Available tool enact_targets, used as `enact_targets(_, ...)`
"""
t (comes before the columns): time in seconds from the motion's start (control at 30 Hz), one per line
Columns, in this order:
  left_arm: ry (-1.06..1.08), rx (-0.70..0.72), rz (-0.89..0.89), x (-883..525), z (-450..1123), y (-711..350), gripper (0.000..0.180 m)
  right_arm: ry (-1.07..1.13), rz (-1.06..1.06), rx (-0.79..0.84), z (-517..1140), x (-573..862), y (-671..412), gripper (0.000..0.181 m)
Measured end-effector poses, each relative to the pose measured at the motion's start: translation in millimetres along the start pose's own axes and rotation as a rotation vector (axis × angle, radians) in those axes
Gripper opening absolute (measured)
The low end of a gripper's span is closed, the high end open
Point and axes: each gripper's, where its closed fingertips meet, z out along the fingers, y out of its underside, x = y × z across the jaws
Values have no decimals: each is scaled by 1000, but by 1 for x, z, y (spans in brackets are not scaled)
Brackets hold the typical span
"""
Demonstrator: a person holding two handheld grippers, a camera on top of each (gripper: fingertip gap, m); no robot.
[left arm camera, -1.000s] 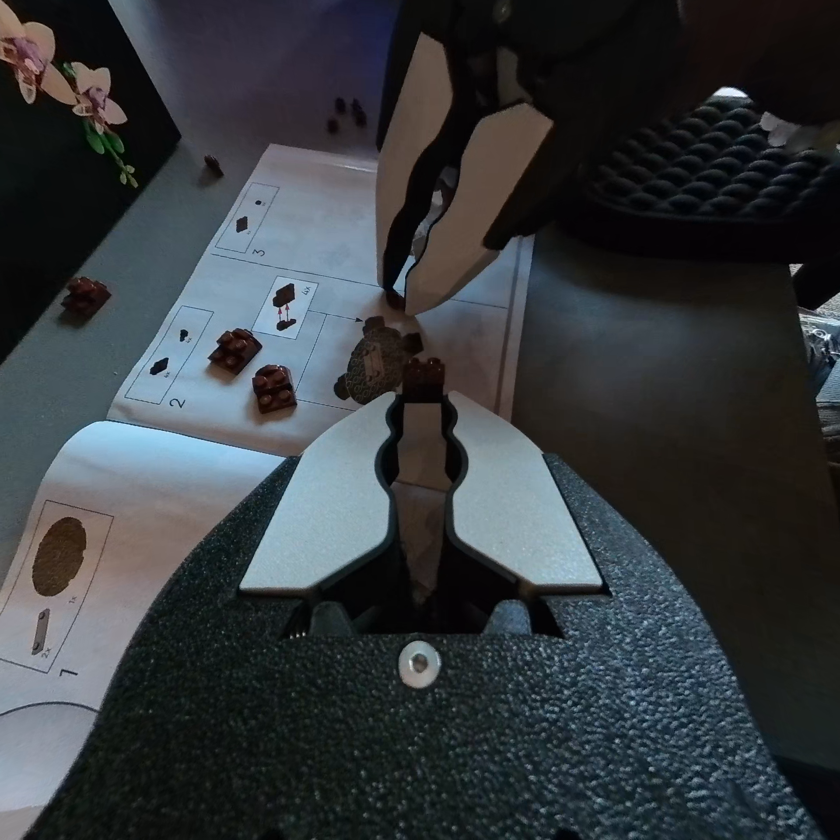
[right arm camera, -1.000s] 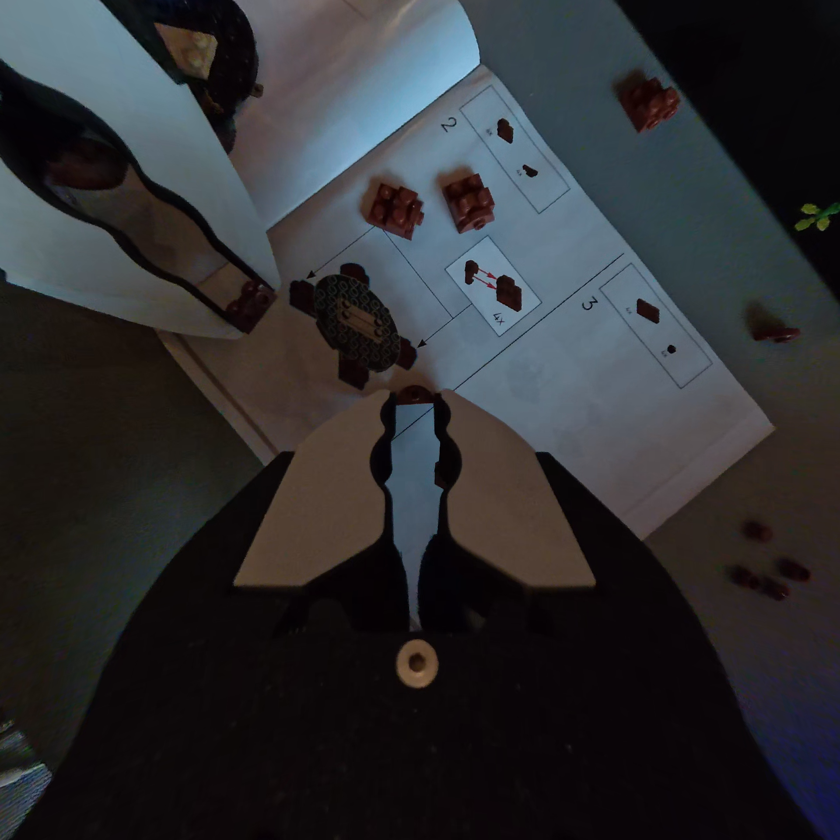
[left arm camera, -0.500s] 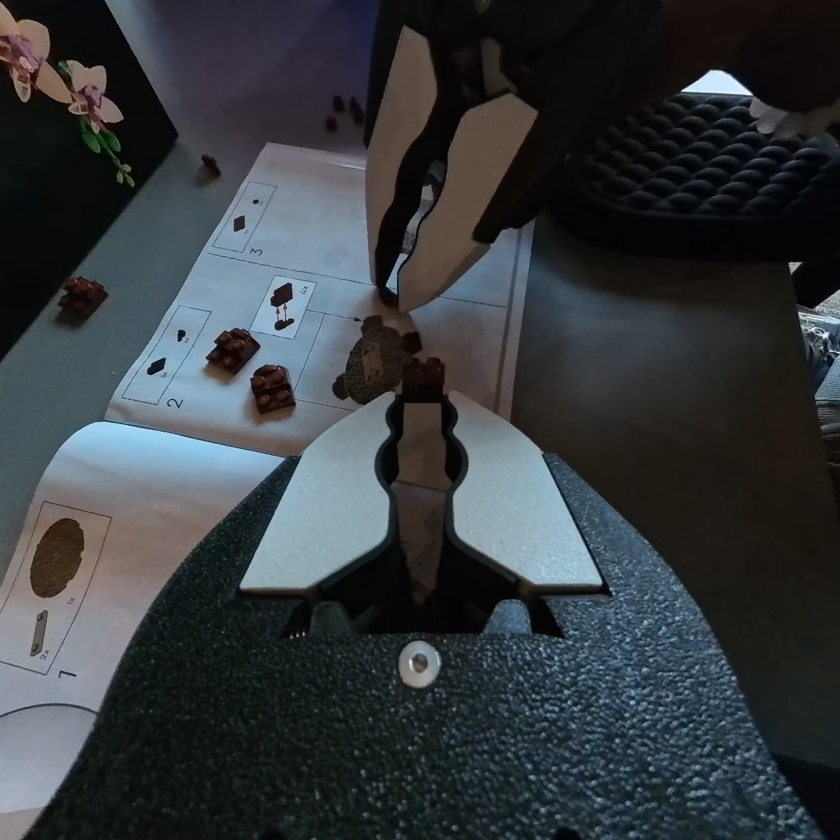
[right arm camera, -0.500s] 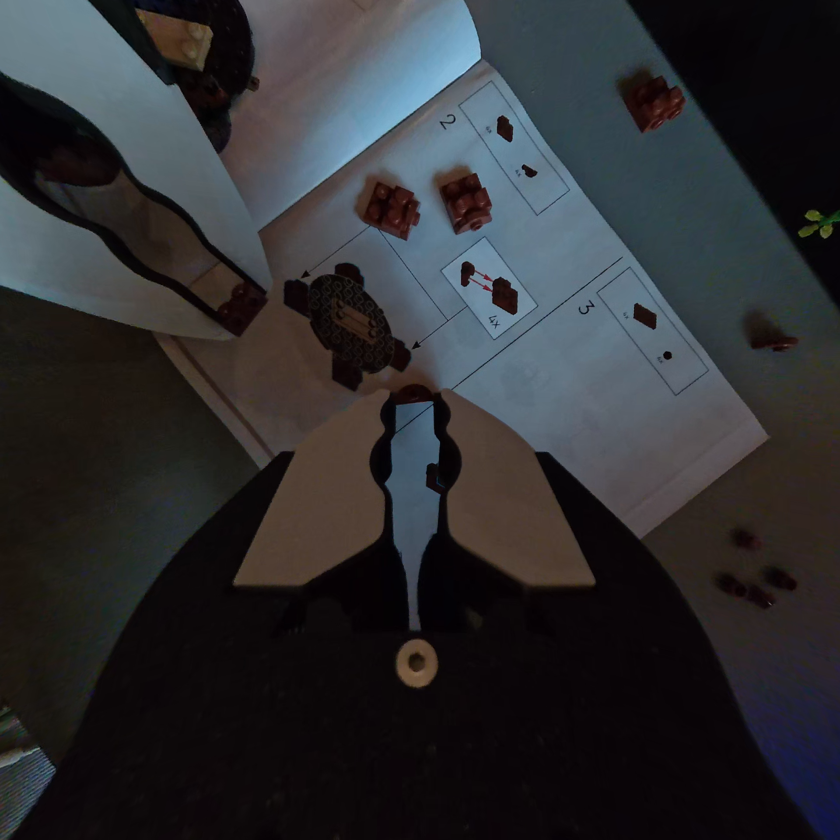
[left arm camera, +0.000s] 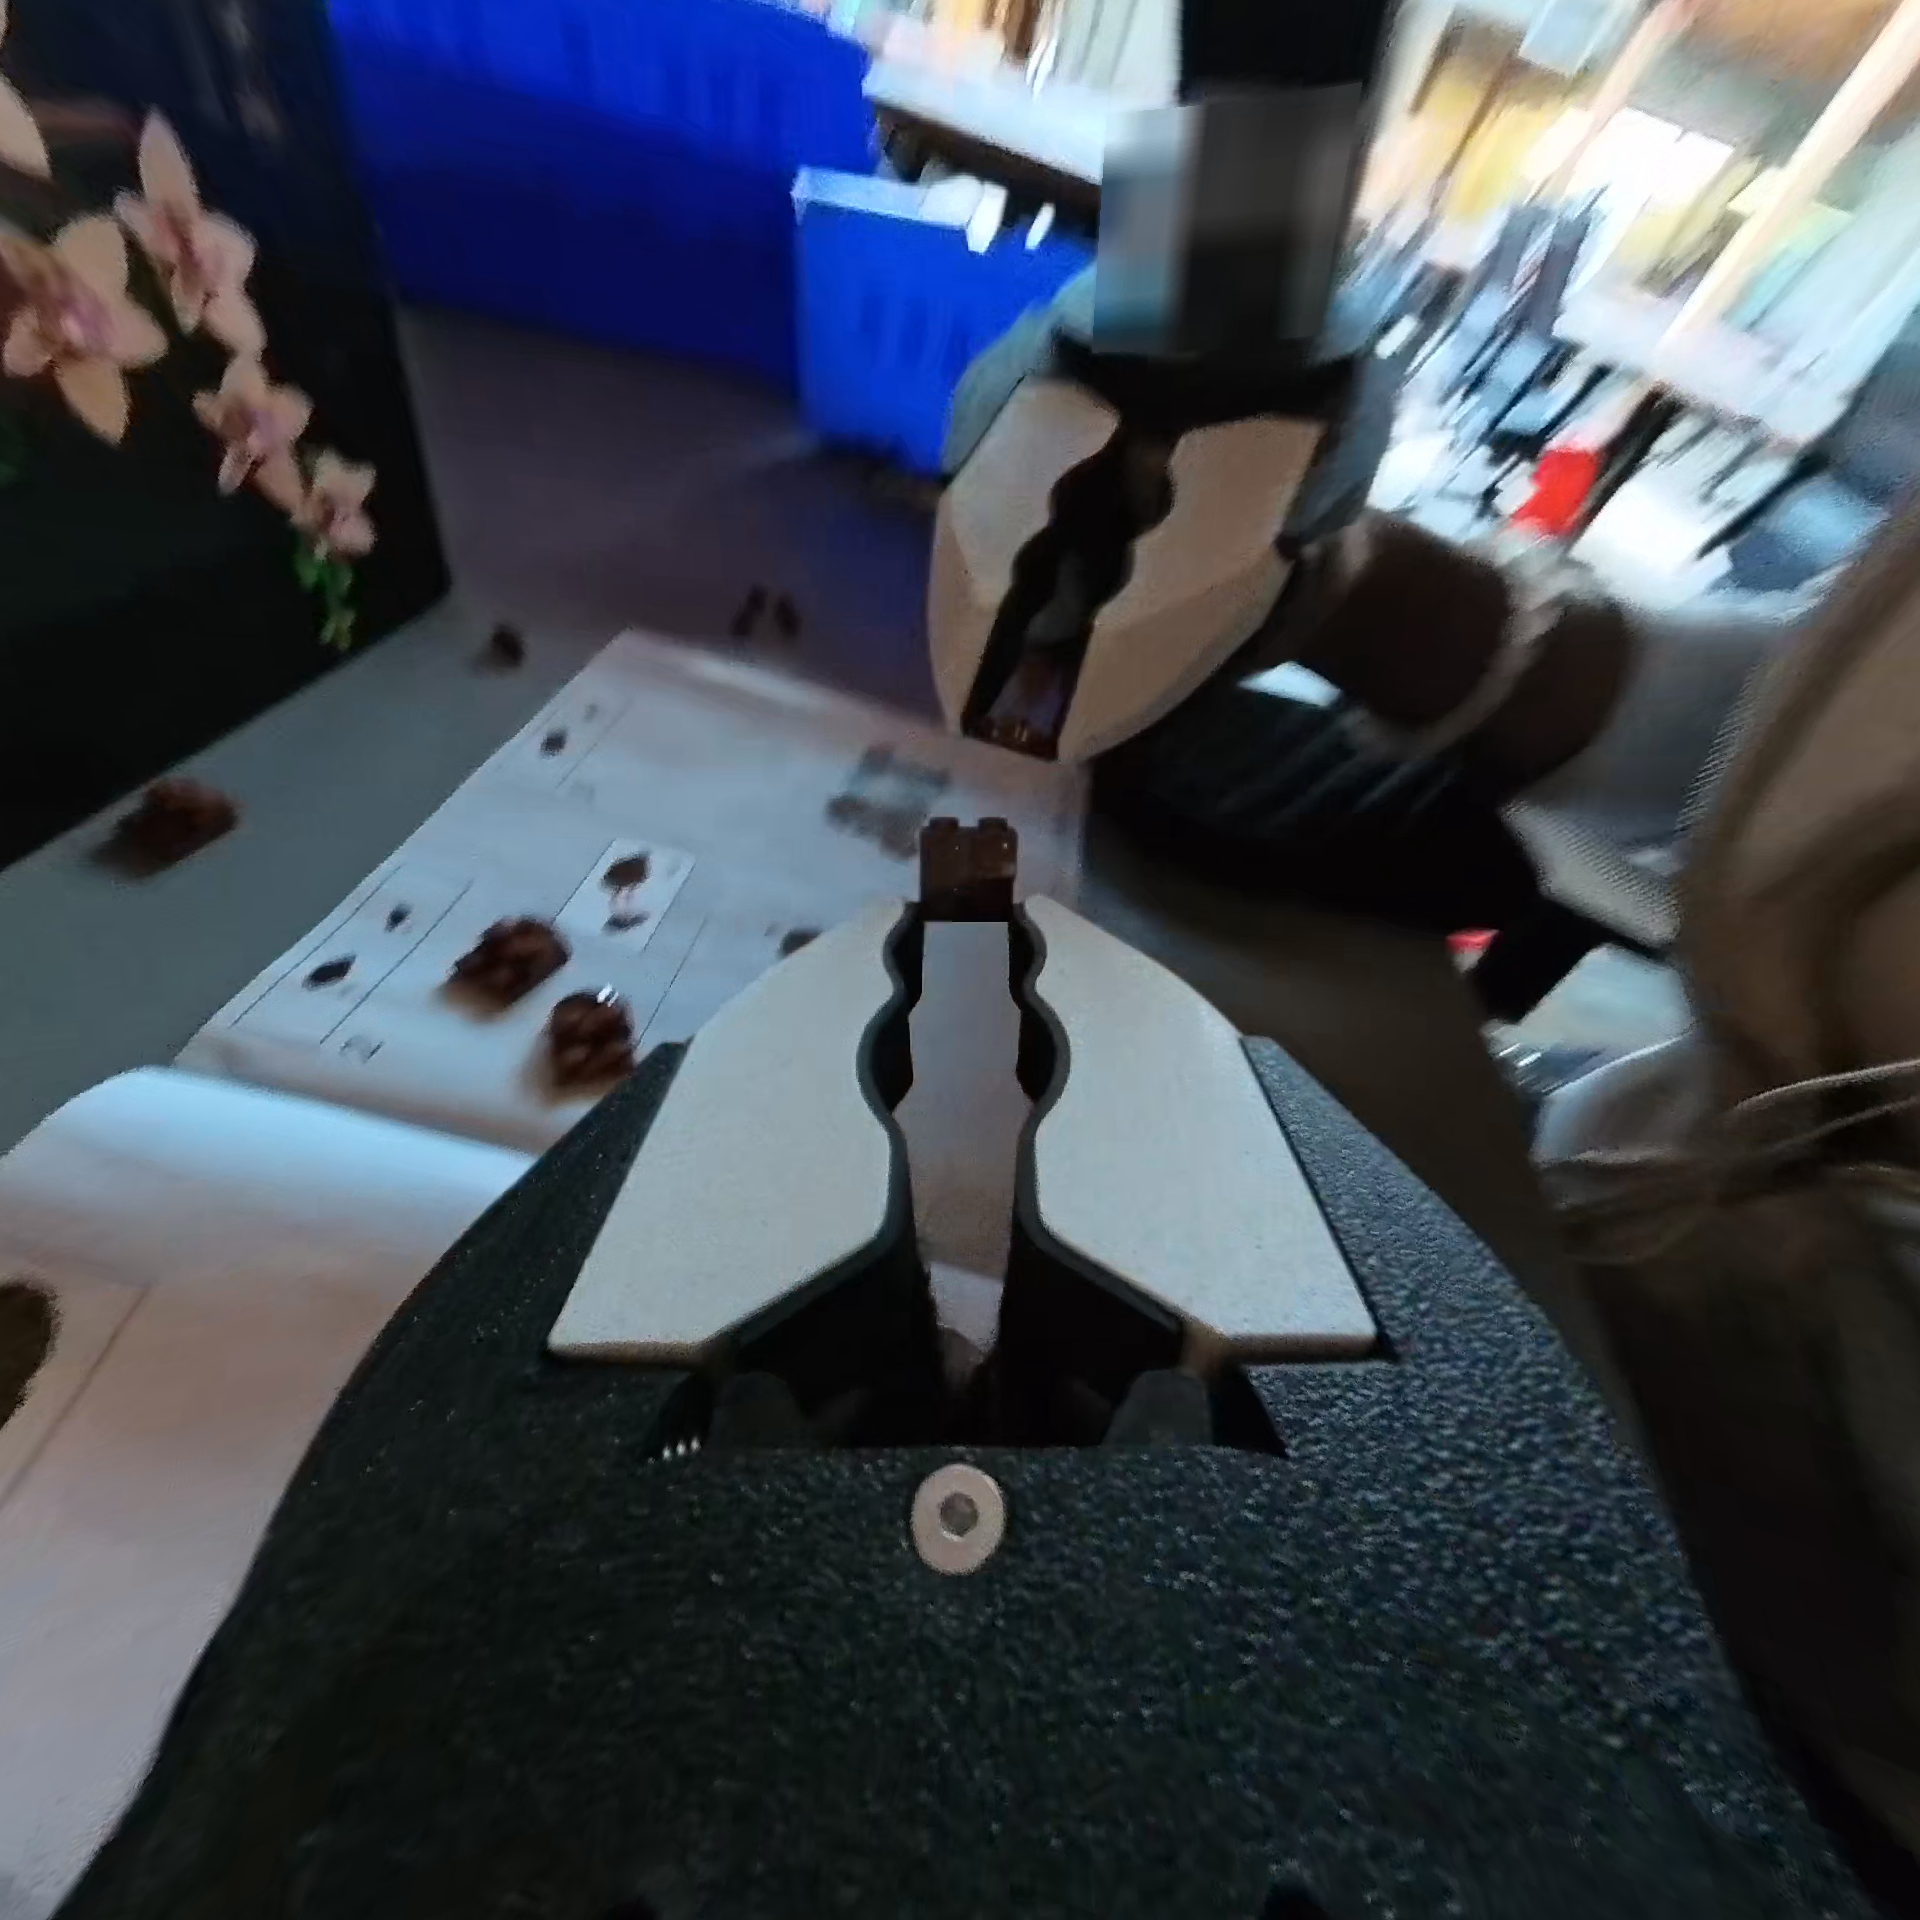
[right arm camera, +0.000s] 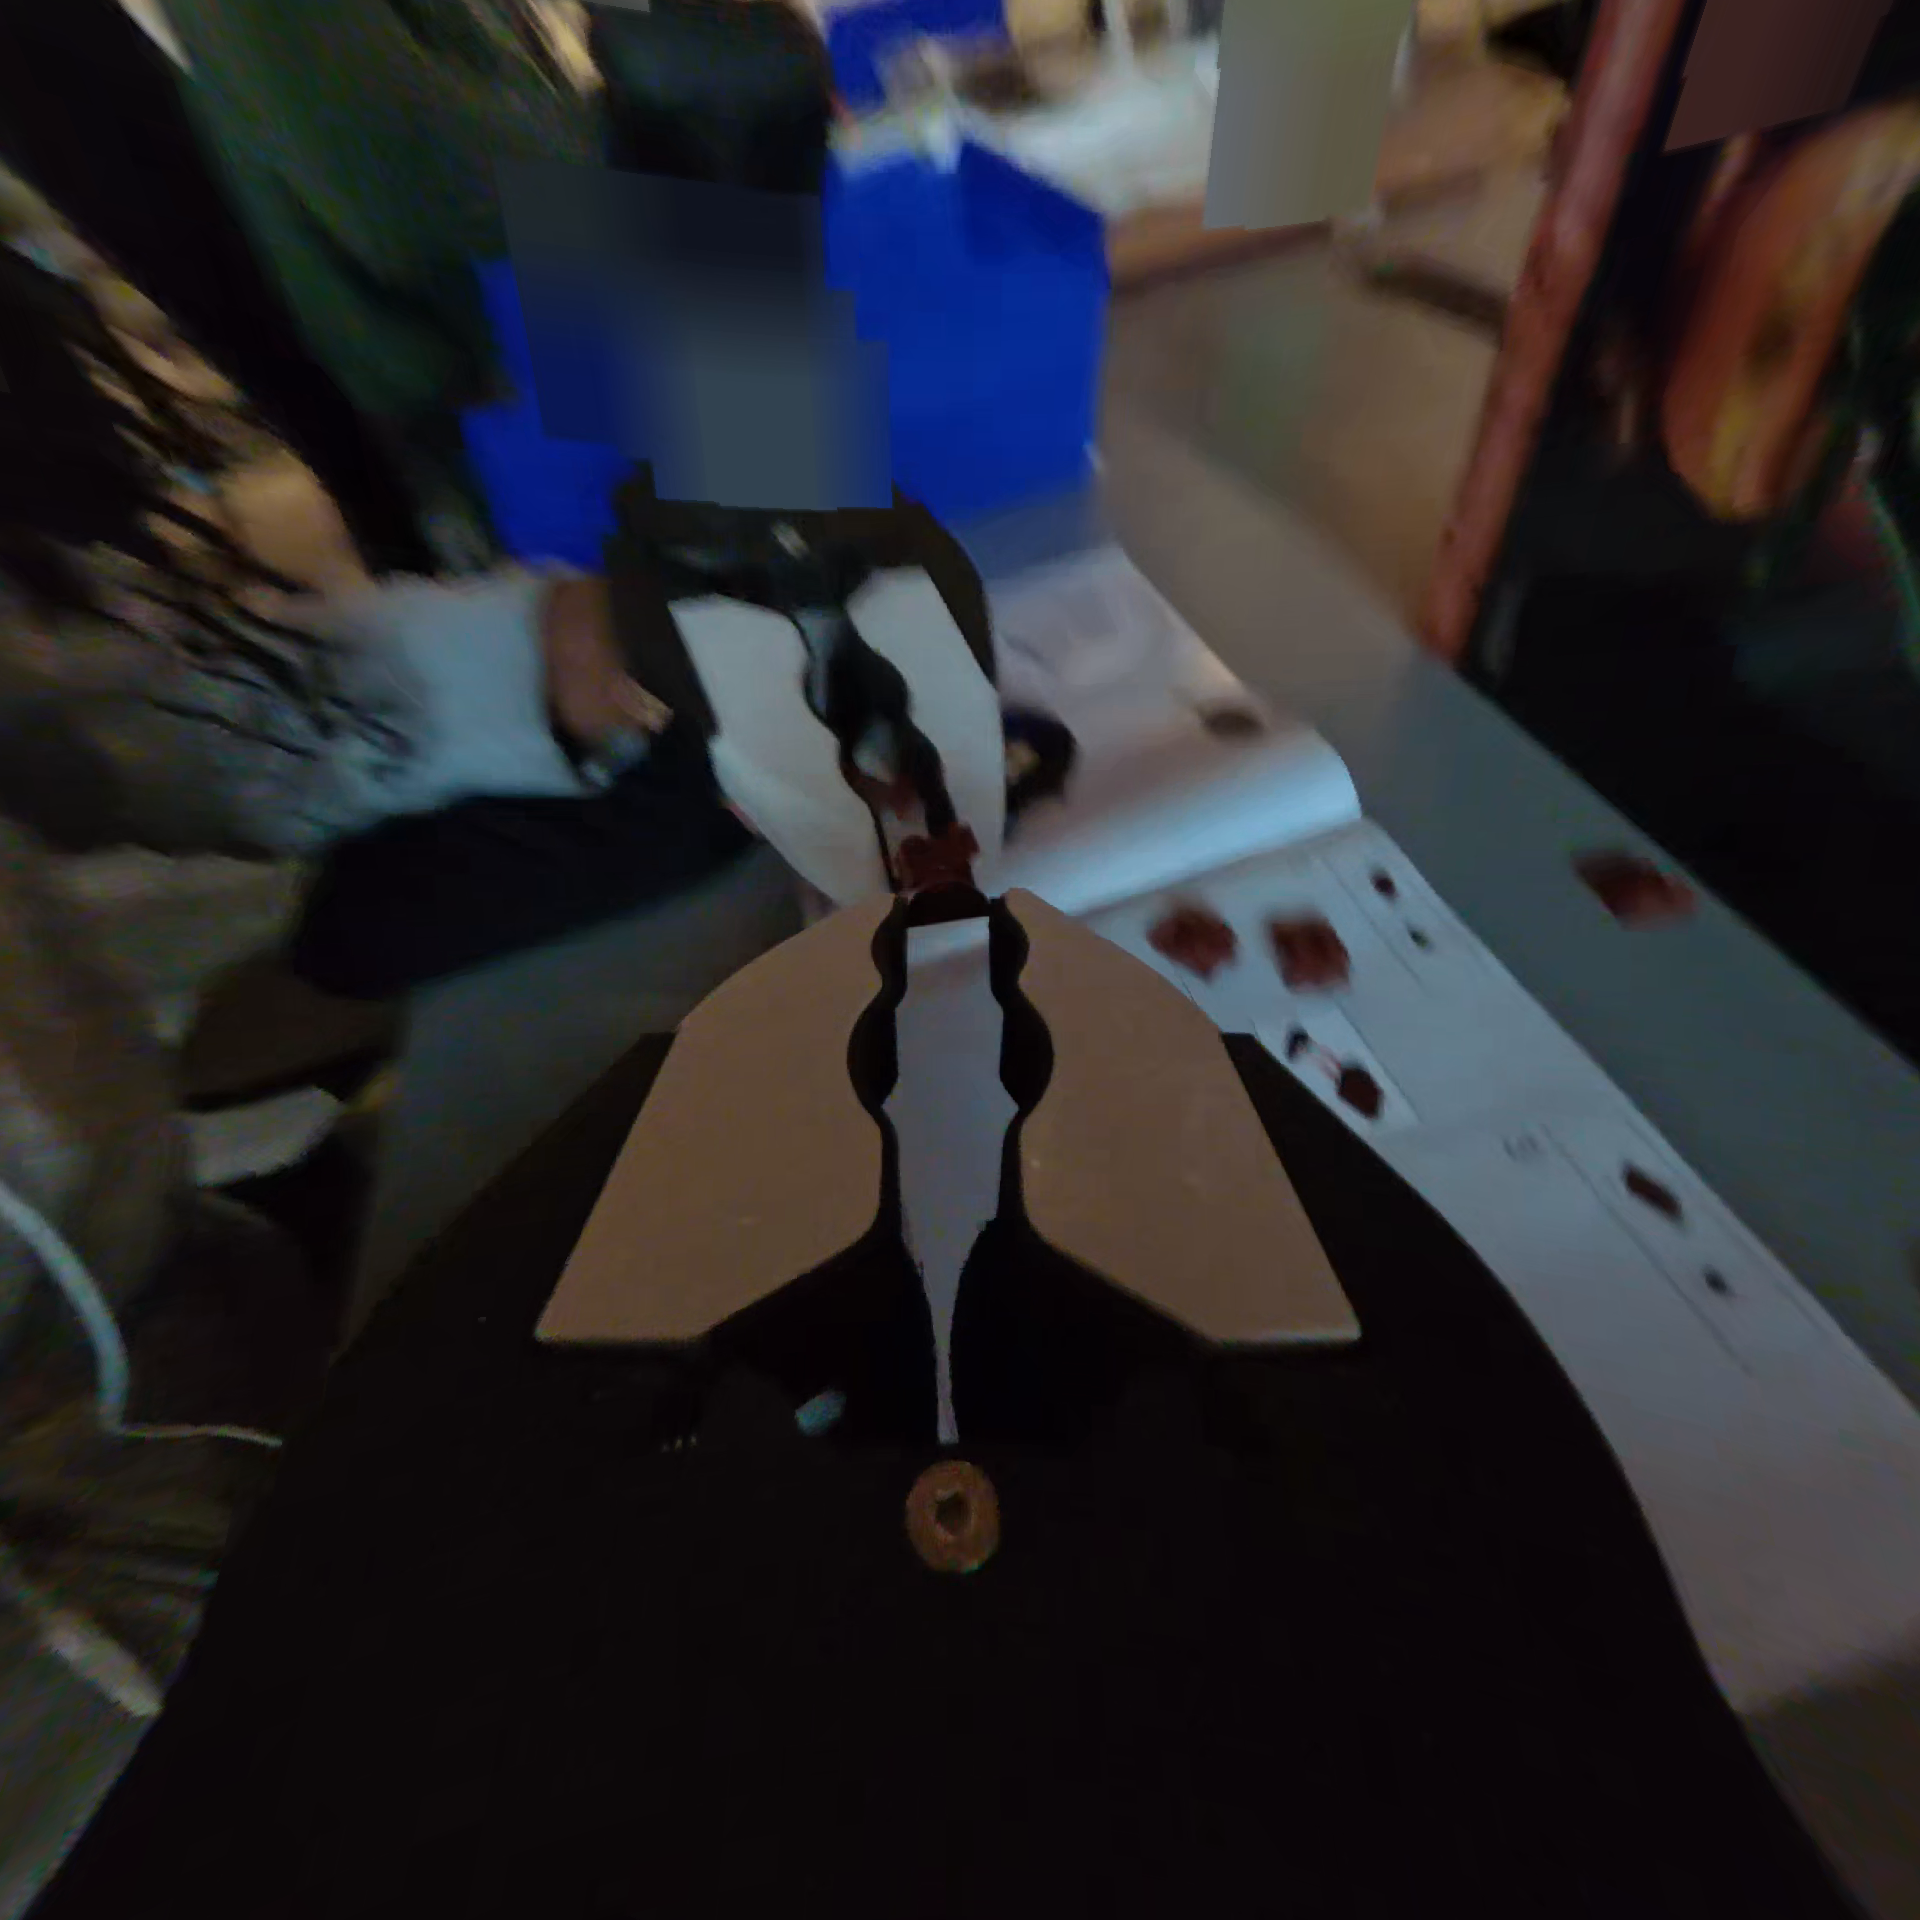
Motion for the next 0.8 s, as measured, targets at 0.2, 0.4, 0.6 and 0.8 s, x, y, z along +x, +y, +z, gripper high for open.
enact_targets(0.2, 92, 38, 47, 16, 3, -5, 14, -122, -29, 6, 0, -13, -5, 14)
enact_targets(0.4, 134, -92, 86, 26, 11, 11, 14, -170, -141, -110, 1, -22, 7, 13)
enact_targets(0.6, 140, -111, 86, 26, 13, 14, 14, -187, -220, -210, 2, -27, 16, 13)
enact_targets(0.8, 145, -120, 97, 28, 13, 15, 14, -178, -232, -217, 3, -25, 18, 13)
